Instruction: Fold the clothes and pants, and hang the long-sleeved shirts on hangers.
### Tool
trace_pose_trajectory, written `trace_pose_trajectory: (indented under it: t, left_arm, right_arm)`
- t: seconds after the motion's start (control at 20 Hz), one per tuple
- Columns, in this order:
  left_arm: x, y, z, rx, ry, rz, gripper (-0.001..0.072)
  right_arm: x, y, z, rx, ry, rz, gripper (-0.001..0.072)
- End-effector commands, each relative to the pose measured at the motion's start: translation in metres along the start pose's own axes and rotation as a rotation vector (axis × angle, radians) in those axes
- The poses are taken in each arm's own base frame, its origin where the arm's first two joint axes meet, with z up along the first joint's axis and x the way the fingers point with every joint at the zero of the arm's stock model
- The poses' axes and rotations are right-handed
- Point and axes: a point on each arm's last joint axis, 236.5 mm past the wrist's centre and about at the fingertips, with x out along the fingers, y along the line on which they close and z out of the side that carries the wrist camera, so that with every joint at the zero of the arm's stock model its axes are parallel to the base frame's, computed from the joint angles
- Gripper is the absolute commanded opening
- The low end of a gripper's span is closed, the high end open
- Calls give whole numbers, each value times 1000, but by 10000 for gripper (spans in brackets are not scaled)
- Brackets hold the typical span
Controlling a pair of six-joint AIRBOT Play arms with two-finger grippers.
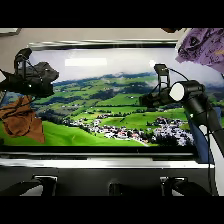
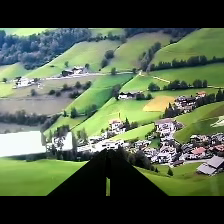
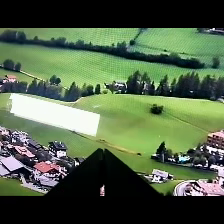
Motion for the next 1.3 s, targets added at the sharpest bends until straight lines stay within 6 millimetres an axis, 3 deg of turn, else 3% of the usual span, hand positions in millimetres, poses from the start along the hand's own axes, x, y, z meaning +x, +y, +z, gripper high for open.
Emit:
trace_pose_trajectory:
  t: [0.0,0.2,0.25,0.3,0.35,0.5,0.6,0.7,0.8,0.9,1.05,1.25]
  left_arm:
    - [4,2,4,-3,-13,2,22]
    - [7,-3,-9,-8,51,-19,22]
    - [7,1,-13,-12,65,-6,99]
    - [7,10,-13,-58,66,29,461]
    - [5,25,-16,-97,76,89,720]
    - [-24,120,-45,-199,146,435,720]
    - [-42,175,-58,-379,56,504,720]
    - [-42,225,-88,-495,43,555,720]
    - [-27,270,-125,-676,23,585,720]
    - [-10,300,-138,-737,-39,584,720]
    - [13,335,-130,-727,-138,602,720]
    - [62,354,-138,-724,-107,585,720]
  right_arm:
    - [-1,1,4,0,-19,3,32]
    - [-1,2,10,0,-42,5,32]
    - [-1,2,10,0,-42,5,32]
    - [-1,1,10,0,-42,5,32]
    - [-1,1,10,0,-42,5,32]
    - [-1,2,10,1,-40,8,32]
    - [-1,2,10,1,-41,8,32]
    - [-1,2,8,2,-33,8,32]
    - [-1,2,4,2,-16,6,32]
    - [-1,3,4,4,-15,11,31]
    - [-1,8,2,16,-7,32,31]
    - [-1,12,-1,25,3,49,31]
